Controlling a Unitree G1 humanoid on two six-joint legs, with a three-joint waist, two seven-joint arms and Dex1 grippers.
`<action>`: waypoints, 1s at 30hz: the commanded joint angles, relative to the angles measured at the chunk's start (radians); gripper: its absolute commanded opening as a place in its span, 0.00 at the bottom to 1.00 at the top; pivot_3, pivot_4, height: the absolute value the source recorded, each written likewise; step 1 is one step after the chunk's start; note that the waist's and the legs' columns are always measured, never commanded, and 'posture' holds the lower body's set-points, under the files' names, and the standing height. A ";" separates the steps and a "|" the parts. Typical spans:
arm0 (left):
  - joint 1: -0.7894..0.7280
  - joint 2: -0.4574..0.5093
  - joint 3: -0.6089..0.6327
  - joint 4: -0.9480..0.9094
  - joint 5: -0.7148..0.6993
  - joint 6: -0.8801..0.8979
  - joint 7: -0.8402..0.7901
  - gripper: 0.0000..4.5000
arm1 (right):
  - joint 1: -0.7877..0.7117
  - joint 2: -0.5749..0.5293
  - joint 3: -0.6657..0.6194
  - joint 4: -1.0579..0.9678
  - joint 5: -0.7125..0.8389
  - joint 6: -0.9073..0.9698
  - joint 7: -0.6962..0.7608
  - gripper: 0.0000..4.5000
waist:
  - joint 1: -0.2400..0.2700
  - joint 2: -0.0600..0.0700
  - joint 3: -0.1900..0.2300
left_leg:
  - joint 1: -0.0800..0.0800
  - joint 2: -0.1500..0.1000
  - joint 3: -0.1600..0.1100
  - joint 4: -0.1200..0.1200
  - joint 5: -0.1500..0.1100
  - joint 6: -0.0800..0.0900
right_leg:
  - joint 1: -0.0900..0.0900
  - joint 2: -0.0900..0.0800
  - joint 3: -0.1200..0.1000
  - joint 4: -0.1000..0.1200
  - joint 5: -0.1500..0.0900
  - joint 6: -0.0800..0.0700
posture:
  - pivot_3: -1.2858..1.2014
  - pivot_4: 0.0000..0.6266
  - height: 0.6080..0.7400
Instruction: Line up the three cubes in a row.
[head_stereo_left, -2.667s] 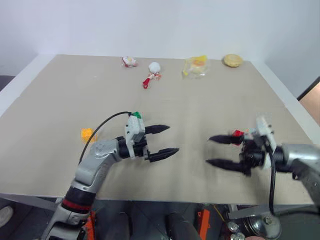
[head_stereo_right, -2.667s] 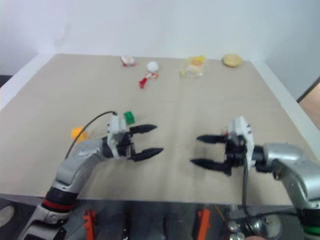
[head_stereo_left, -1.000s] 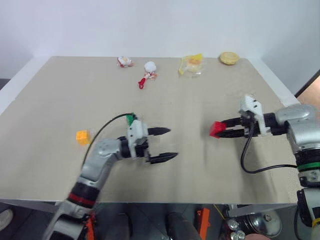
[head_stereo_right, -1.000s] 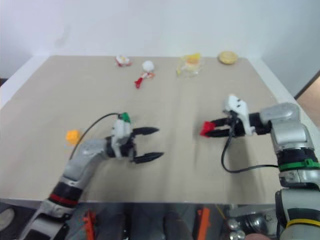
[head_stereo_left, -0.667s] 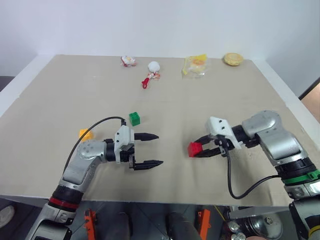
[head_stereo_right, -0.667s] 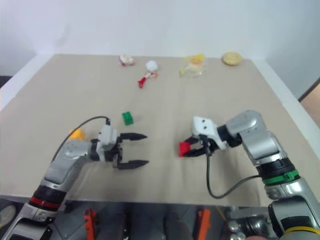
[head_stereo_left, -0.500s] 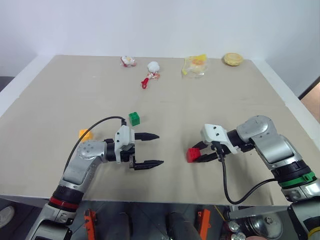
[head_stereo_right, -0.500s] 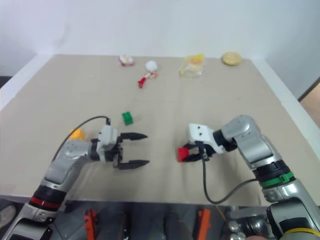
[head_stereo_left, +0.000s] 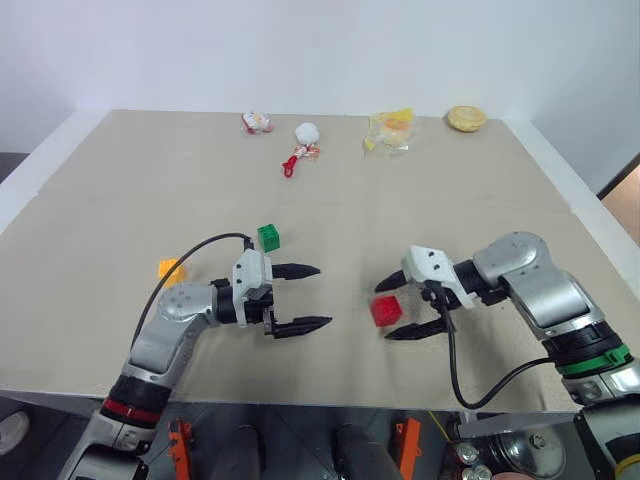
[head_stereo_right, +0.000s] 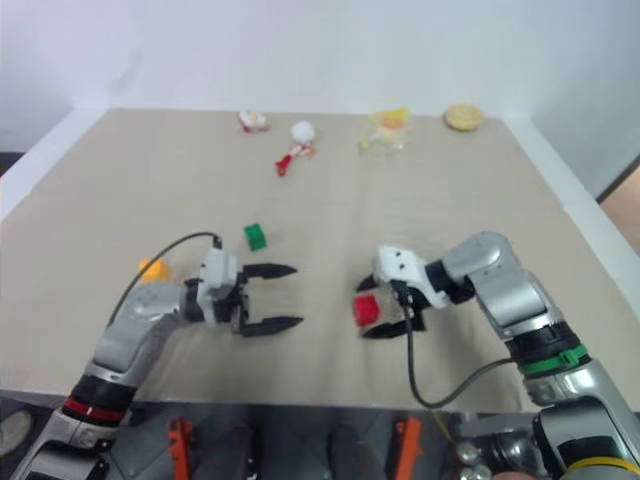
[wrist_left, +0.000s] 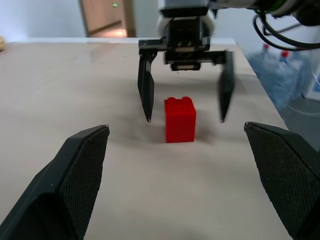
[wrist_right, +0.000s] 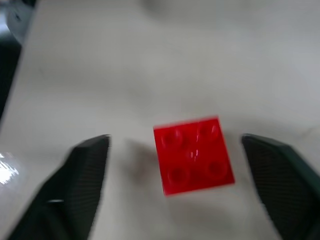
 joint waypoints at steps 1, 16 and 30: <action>-0.004 -0.004 0.075 -0.034 -0.012 0.028 0.099 1.00 | -0.055 0.007 -0.087 -0.053 0.097 0.059 0.003 0.99 | 0.000 0.000 0.000 | 0.000 0.000 0.000 0.000 0.000 0.000 | 0.000 0.000 0.000 0.000 0.000 0.000 | 0.52 0.24 1.00; -0.461 0.170 0.085 0.575 0.142 -0.053 -0.069 1.00 | -0.123 0.096 -0.156 -0.088 0.139 0.146 -0.203 0.99 | 0.004 -0.001 0.001 | -0.004 0.000 0.000 -0.001 0.000 0.000 | -0.003 0.000 -0.001 0.001 0.000 0.003 | 0.52 0.24 1.00; -0.730 0.089 0.030 1.120 0.334 -0.254 -0.191 1.00 | -0.050 0.124 -0.250 -0.229 0.210 0.294 -0.442 0.99 | 0.001 -0.002 0.001 | -0.010 0.000 -0.003 -0.005 0.000 0.000 | -0.013 0.002 -0.003 0.008 -0.002 -0.002 | 0.52 0.24 1.00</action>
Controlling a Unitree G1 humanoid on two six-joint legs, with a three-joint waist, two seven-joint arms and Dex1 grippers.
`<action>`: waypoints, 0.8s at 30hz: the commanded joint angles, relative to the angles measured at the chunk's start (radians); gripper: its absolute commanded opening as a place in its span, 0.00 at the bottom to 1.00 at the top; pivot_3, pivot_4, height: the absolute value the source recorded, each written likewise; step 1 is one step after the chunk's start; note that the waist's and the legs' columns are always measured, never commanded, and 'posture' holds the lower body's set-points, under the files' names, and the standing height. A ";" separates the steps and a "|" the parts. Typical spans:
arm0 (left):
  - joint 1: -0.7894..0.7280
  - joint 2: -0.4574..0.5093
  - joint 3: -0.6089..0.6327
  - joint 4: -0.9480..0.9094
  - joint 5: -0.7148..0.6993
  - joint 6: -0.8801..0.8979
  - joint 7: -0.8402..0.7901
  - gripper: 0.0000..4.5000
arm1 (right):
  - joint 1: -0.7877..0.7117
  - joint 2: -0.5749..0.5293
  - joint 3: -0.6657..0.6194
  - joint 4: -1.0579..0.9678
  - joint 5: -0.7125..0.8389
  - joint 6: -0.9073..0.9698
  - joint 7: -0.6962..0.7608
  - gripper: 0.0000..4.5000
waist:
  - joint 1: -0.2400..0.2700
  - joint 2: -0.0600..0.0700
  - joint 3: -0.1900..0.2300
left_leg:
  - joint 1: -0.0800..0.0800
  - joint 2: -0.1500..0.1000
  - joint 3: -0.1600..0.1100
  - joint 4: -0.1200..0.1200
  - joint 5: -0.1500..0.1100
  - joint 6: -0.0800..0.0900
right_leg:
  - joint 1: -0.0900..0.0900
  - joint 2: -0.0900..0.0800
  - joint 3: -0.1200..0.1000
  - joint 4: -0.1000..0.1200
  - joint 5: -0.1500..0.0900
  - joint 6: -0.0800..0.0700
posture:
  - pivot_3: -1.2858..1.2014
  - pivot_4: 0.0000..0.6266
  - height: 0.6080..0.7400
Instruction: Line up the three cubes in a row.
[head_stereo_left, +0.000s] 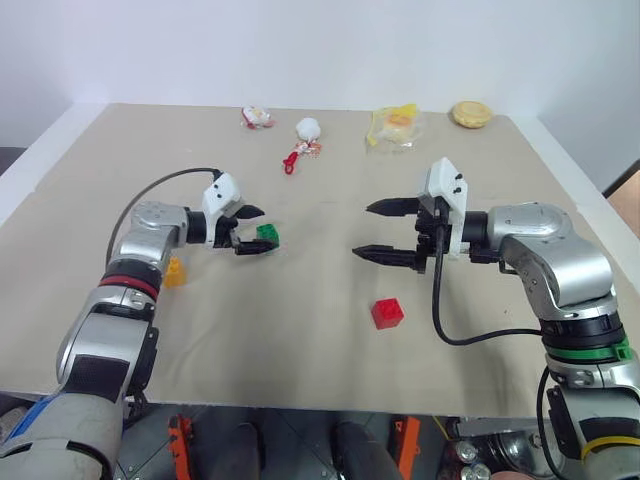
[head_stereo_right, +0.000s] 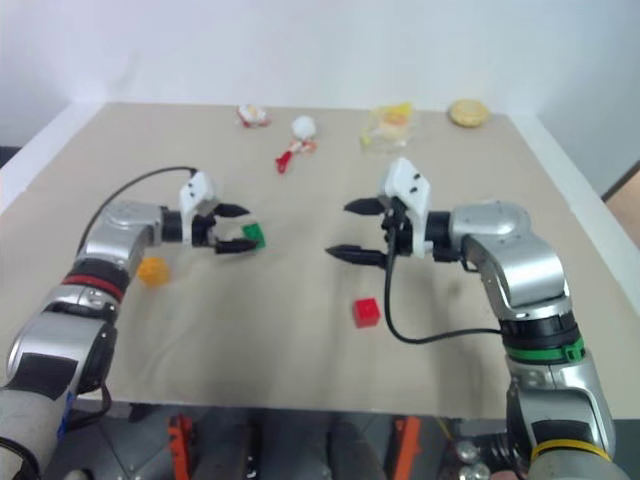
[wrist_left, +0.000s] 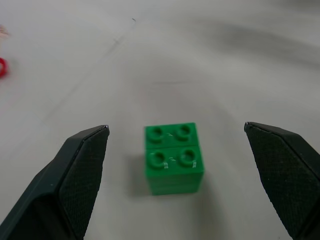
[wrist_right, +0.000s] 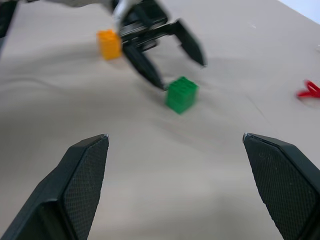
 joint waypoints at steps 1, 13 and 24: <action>-0.038 -0.005 0.004 0.032 0.028 -0.037 -0.015 1.00 | 0.007 -0.009 -0.046 -0.065 0.032 0.024 -0.032 0.99 | 0.000 0.000 0.000 | 0.000 0.000 0.000 0.000 0.000 0.000 | 0.000 0.000 0.000 0.000 0.000 0.000 | 0.52 0.24 1.00; -0.068 -0.021 0.024 0.109 0.092 -0.056 0.065 0.94 | 0.001 -0.016 -0.045 -0.070 0.051 0.031 -0.053 1.00 | 0.000 0.000 0.000 | 0.000 0.000 0.000 0.001 0.000 0.000 | 0.000 0.000 0.000 0.001 -0.001 0.003 | 0.52 0.24 1.00; -0.066 -0.030 0.031 0.113 0.103 -0.063 0.071 0.29 | -0.013 -0.008 -0.056 -0.047 0.070 0.027 -0.061 1.00 | 0.000 0.000 0.000 | 0.000 0.000 -0.001 0.001 0.000 0.000 | 0.000 0.000 0.000 0.001 -0.001 0.002 | 0.52 0.24 1.00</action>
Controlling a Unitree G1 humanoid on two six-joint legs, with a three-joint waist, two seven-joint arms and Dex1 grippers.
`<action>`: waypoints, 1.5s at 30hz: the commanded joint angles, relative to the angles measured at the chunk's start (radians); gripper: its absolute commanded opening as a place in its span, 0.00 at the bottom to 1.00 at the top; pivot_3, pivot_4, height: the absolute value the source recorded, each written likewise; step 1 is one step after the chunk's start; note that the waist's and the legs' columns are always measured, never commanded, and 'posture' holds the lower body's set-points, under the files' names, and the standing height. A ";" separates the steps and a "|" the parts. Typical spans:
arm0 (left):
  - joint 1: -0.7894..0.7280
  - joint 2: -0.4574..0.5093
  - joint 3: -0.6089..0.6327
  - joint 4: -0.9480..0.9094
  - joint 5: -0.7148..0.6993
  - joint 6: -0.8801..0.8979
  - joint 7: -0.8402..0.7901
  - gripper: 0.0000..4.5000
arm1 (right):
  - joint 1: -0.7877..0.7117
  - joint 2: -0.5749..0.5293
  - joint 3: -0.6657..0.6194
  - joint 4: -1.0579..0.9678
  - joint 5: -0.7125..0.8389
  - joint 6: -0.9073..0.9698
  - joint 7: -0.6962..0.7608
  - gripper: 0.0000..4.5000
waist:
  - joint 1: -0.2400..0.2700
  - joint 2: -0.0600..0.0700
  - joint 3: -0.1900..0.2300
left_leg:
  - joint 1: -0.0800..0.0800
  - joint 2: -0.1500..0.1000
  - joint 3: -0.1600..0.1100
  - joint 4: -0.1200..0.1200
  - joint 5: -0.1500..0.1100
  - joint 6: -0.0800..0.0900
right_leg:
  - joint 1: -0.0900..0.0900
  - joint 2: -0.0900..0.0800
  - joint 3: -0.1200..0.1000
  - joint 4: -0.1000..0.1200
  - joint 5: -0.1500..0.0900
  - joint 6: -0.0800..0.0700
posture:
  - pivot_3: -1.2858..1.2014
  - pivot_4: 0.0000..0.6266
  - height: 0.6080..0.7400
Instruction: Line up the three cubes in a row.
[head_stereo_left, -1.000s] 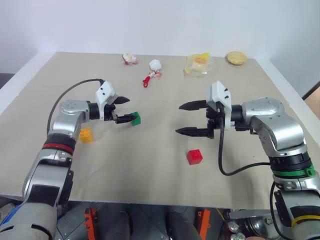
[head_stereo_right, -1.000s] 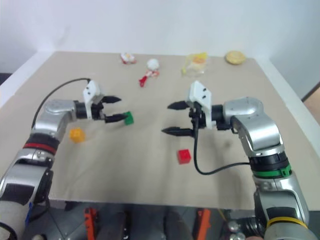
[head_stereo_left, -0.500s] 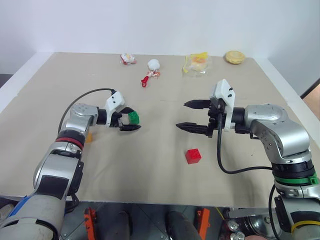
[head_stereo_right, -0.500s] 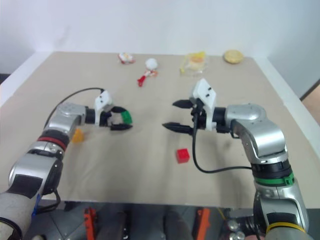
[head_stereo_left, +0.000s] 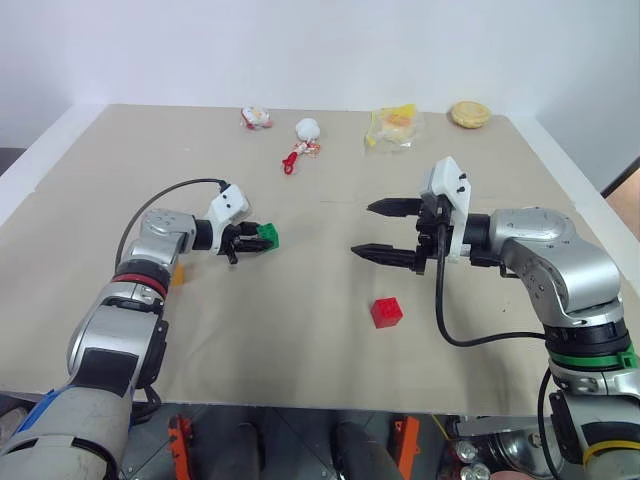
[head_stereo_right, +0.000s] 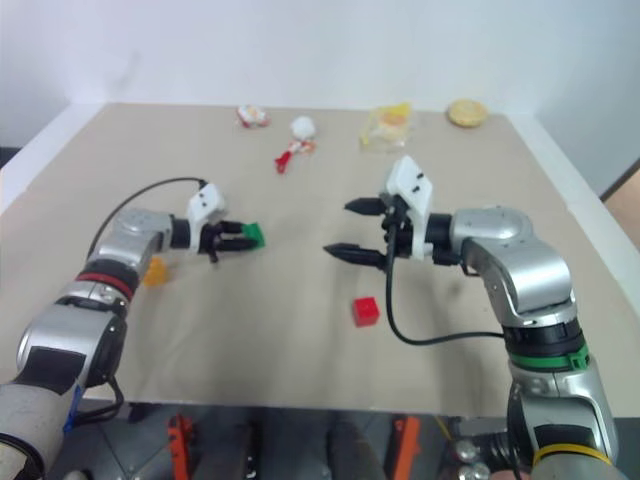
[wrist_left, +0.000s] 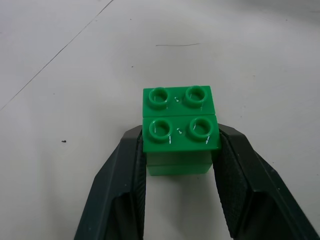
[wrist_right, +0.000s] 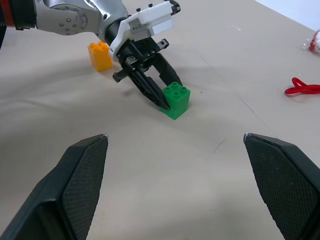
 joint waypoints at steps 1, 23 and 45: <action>-0.033 -0.001 0.020 -0.009 0.001 -0.018 0.001 0.29 | -0.025 -0.004 -0.040 -0.013 0.021 -0.012 -0.008 1.00 | 0.000 0.000 0.000 | 0.000 0.000 0.000 0.000 0.000 0.000 | 0.000 0.000 0.000 0.000 0.000 0.000 | 0.52 0.24 1.00; 0.380 0.013 -0.113 -0.809 -0.121 0.197 -0.330 0.29 | 0.234 -0.171 -0.054 -0.195 0.096 -0.149 0.202 1.00 | -0.001 0.000 0.000 | 0.002 0.001 -0.001 0.003 0.002 0.002 | 0.002 0.001 -0.001 0.001 0.002 -0.001 | 0.52 0.24 1.00; 0.407 -0.027 -0.206 -0.916 -0.117 0.282 -0.224 0.29 | 0.238 -0.176 -0.045 -0.178 0.077 -0.160 0.200 1.00 | 0.000 0.000 0.000 | 0.003 0.001 0.001 0.008 0.002 0.003 | 0.004 0.000 0.001 0.001 0.002 -0.003 | 0.52 0.24 1.00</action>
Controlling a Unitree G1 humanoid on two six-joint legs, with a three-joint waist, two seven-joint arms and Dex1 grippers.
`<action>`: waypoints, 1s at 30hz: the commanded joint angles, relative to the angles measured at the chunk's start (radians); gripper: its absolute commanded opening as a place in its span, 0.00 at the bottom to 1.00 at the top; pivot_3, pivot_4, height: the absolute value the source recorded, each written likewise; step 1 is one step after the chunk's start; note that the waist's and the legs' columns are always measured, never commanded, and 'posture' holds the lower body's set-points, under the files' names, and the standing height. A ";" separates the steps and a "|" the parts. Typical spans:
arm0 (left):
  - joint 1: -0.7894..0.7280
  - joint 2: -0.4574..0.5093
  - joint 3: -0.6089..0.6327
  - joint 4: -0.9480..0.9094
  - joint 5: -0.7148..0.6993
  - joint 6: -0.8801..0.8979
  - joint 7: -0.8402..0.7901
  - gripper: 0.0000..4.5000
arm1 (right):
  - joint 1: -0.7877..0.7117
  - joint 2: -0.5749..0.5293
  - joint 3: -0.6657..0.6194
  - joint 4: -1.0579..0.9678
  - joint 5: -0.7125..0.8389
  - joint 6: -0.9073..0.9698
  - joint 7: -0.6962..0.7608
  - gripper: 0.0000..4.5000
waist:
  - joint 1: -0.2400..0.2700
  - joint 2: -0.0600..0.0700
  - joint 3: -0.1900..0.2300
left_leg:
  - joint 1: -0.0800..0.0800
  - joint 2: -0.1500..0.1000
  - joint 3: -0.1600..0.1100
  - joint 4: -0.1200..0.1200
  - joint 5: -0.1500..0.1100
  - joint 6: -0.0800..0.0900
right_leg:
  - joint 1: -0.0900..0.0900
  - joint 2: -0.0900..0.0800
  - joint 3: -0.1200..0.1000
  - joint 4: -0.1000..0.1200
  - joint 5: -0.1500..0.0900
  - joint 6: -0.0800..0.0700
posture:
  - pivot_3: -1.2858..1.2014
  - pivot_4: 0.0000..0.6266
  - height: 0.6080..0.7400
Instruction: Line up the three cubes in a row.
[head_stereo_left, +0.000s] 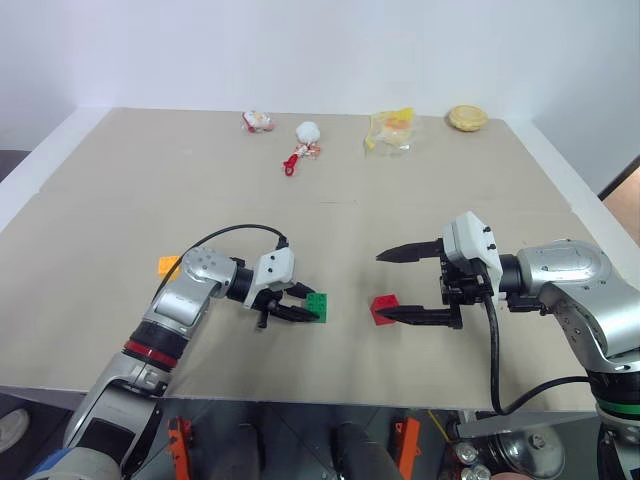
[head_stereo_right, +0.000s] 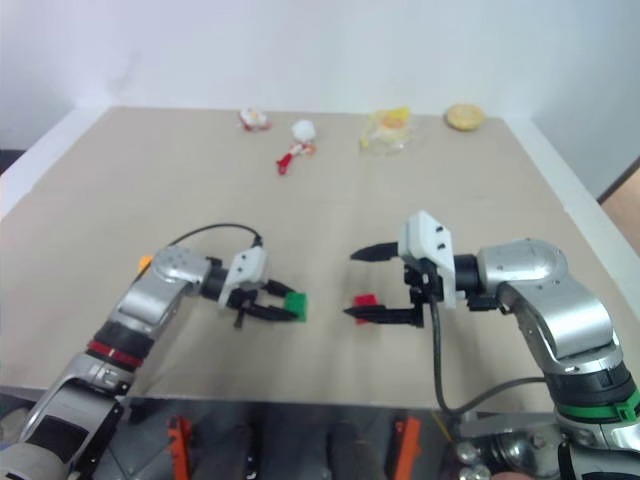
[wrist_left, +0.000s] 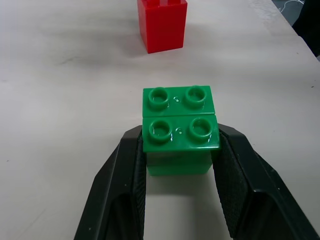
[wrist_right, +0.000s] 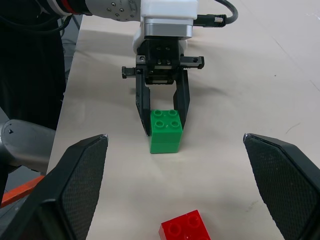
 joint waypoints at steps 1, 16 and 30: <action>-0.017 -0.006 -0.022 -0.021 -0.004 -0.002 -0.006 0.29 | -0.005 -0.008 -0.007 -0.019 0.003 -0.010 -0.002 1.00 | 0.000 0.000 0.000 | 0.000 0.000 0.000 0.000 0.000 0.000 | 0.000 0.000 0.000 0.000 0.000 0.000 | 0.52 0.24 1.00; -0.054 -0.027 -0.039 0.013 0.000 0.011 -0.007 0.29 | 0.011 -0.009 -0.013 -0.027 0.006 -0.006 -0.018 1.00 | 0.001 0.000 0.000 | 0.000 0.000 0.000 0.000 0.000 0.000 | 0.000 0.000 0.000 0.000 0.000 0.000 | 0.52 0.24 1.00; -0.057 -0.018 -0.033 -0.007 -0.019 0.046 0.010 0.99 | 0.003 -0.009 -0.011 -0.017 0.008 -0.010 -0.016 1.00 | 0.001 0.000 0.000 | 0.000 0.000 0.000 0.000 0.000 0.000 | 0.000 0.000 0.000 0.000 0.000 0.000 | 0.52 0.24 1.00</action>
